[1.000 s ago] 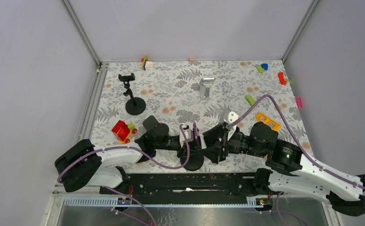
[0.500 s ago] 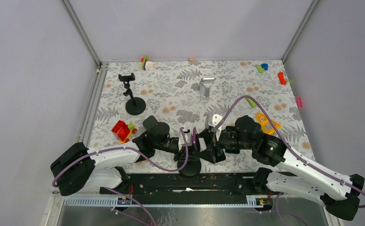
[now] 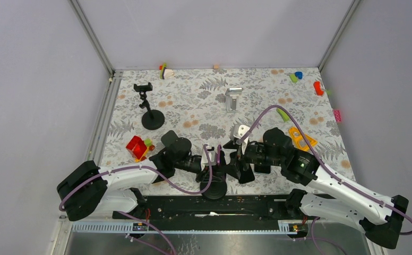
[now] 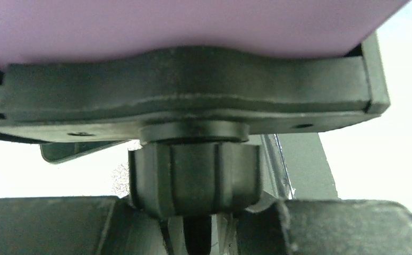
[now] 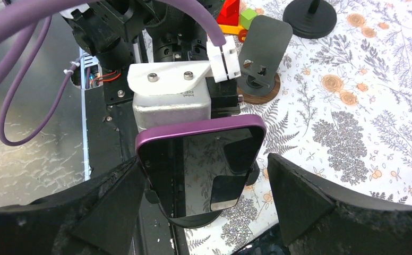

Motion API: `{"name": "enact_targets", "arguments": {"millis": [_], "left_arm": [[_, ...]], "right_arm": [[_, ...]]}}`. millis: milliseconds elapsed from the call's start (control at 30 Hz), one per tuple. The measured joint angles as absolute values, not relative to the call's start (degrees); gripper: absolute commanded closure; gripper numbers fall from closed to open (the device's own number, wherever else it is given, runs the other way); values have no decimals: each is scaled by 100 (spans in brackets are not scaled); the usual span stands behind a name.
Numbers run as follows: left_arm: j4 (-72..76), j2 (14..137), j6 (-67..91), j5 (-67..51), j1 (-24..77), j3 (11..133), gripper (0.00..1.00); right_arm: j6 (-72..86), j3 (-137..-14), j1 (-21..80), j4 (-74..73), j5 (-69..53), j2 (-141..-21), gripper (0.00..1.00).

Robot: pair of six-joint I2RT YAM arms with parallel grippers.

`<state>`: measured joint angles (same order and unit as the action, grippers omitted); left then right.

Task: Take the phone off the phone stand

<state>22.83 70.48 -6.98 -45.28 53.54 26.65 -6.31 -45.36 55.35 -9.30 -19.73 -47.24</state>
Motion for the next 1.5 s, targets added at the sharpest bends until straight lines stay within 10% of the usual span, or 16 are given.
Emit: {"name": "enact_targets", "arguments": {"millis": [700, 1500], "left_arm": [[2237, 7048, -773, -4759, 5352, 2665, 100], [2185, 7037, -858, -4875, 5354, 2668, 100]], "right_arm": [[-729, -4536, 5345, -711, -2847, -5231, 28], [-174, -4318, 5284, 207, -3288, -5273, 14]]}}
